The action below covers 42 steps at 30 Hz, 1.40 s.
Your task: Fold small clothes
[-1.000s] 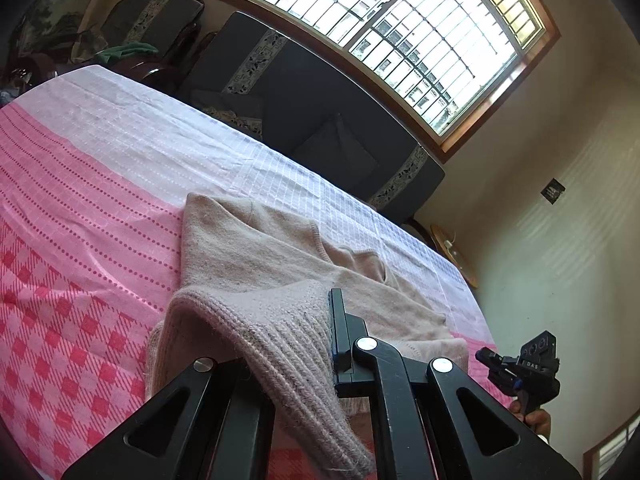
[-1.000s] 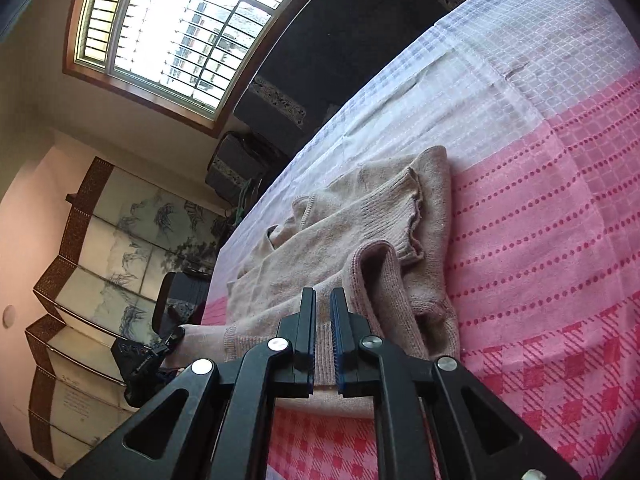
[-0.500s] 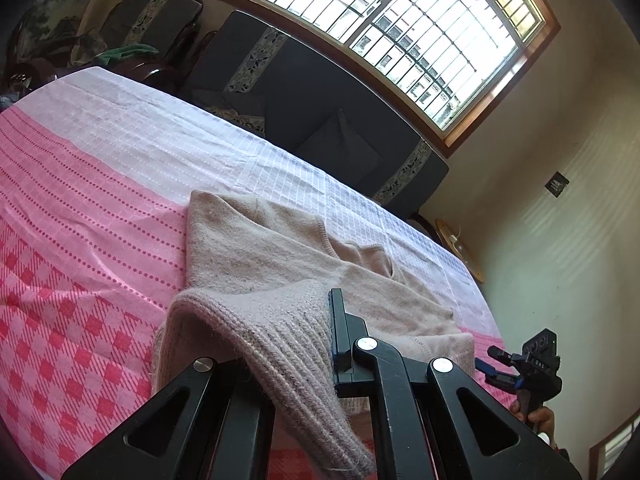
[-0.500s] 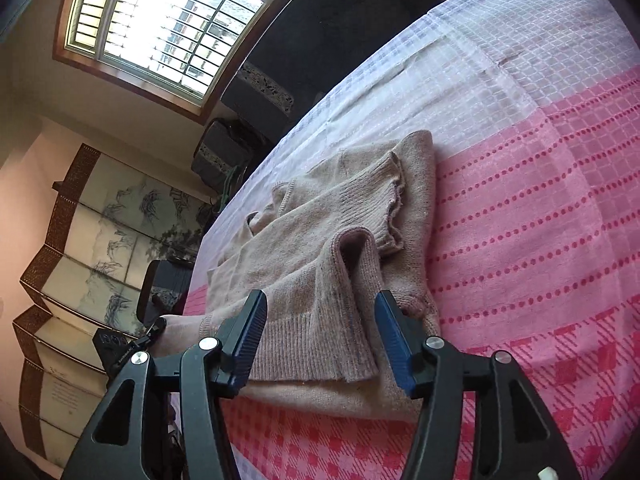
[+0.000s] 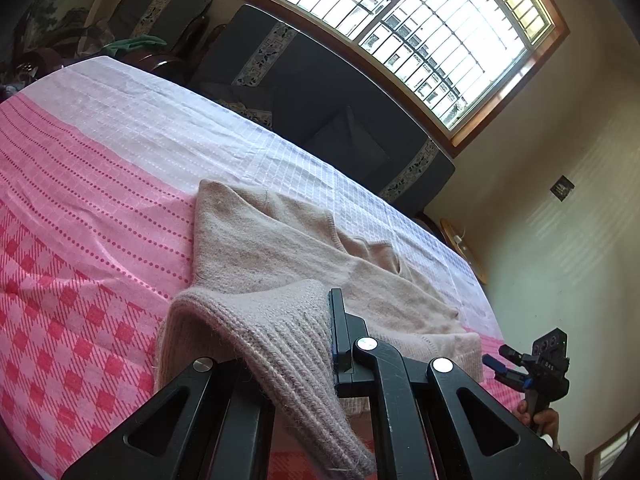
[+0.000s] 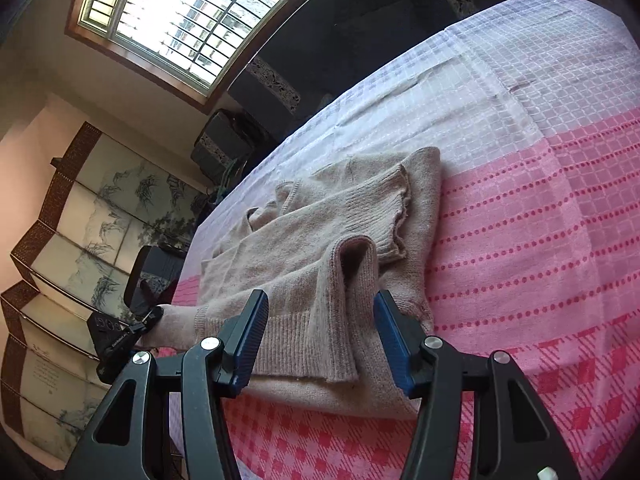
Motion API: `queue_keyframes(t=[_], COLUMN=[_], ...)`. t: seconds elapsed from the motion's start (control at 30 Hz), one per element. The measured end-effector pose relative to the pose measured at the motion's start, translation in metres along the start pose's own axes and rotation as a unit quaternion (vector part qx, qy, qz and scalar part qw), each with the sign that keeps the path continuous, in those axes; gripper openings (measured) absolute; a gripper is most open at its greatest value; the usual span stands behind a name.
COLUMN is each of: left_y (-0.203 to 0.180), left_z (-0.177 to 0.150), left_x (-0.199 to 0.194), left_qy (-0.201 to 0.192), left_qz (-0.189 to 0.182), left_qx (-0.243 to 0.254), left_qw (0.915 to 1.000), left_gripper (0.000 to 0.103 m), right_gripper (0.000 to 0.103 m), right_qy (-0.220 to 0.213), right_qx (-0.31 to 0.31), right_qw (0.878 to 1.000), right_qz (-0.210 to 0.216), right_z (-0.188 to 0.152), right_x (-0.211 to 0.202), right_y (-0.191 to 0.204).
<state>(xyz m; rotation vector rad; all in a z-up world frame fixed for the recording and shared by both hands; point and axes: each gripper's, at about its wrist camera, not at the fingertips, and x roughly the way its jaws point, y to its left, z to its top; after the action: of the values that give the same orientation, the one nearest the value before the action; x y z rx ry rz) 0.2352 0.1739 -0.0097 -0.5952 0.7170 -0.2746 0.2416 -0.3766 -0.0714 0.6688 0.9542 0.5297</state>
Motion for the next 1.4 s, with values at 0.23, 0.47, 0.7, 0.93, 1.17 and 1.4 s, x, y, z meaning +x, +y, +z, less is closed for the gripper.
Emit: queue_keyframes(t=[0.23,0.47,0.7,0.93,1.17,1.4], left_y=[-0.001,0.004,0.0,-0.002,0.006,0.015], left_z=[-0.001,-0.001,0.005,0.02,0.039,0.053], left_x=[0.001,0.002,0.001,0.015,0.034,0.065], left_qy=[0.001,0.006,-0.006,-0.008,-0.018,-0.01], left_qz=[0.002,0.003,-0.011,-0.011,-0.006,0.008], left_qx=[-0.004,-0.005,0.006,-0.008,-0.046,-0.058], left_qw=[1.0,1.0,0.9999,0.9999,0.9988,0.9982], left_gripper=[0.005,0.005,0.005,0.005,0.005,0.005], right_gripper=[0.053,0.012,0.008,0.008,0.008,0.008], right_qy=[0.034,0.057,0.016,-0.034,-0.059,-0.065], right_qx=[0.0,-0.003,0.025,0.068,0.089,0.127], right_qw=[0.998,0.998,0.995,0.991,0.991,0.988], right_qz=[0.049,0.01,0.094,0.107,0.083,0.063], right_z=[-0.008,-0.014,-0.006,0.031,0.057,0.067], right_x=[0.023,0.04,0.026,0.019,0.03,0.049], right_y=[0.005,0.0,0.008,0.006,0.0,-0.023])
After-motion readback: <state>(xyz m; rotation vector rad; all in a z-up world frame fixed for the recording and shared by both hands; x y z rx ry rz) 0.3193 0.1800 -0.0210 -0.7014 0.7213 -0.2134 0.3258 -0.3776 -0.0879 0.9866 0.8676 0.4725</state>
